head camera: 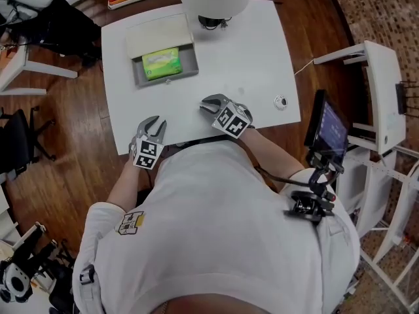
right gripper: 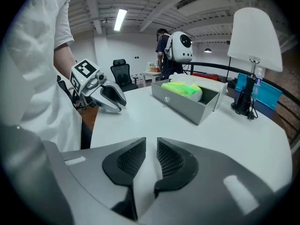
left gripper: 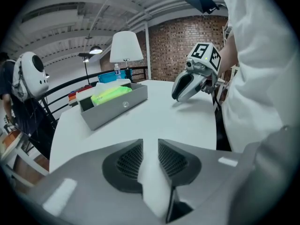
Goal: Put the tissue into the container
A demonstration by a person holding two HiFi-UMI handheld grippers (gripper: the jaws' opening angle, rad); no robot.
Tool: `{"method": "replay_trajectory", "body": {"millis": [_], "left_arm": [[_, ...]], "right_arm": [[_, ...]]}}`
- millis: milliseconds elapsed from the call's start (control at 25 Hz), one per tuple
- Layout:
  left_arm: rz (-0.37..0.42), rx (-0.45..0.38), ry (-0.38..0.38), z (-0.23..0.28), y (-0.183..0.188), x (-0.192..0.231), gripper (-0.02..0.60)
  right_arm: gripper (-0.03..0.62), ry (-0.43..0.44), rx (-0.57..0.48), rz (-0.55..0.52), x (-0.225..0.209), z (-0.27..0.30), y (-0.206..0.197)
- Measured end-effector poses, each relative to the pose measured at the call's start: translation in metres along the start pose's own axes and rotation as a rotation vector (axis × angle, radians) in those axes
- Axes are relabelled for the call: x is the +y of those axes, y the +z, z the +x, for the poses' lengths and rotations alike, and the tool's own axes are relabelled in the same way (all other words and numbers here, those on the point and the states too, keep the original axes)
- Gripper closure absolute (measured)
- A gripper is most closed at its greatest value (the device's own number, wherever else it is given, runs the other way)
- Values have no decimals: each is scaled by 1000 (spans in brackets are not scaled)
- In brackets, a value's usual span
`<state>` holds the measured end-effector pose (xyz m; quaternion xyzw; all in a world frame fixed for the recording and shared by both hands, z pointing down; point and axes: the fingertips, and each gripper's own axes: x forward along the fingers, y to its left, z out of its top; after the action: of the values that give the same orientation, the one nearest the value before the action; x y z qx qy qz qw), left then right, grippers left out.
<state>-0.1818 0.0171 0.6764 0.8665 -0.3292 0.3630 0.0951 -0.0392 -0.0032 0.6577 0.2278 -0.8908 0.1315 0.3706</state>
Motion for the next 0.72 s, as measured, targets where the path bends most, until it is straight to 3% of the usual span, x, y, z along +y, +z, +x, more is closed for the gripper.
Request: {"method": "replay_trajectory", "body": {"millis": [160,720], "left_arm": [[6,11,16,2,-3,2,512],[17,8,10,4,0,-3,512]], "right_arm": [[592,-29,-10,-2,-4,-1,1],[594,-66,5,-21,-9,-1,4]]}}
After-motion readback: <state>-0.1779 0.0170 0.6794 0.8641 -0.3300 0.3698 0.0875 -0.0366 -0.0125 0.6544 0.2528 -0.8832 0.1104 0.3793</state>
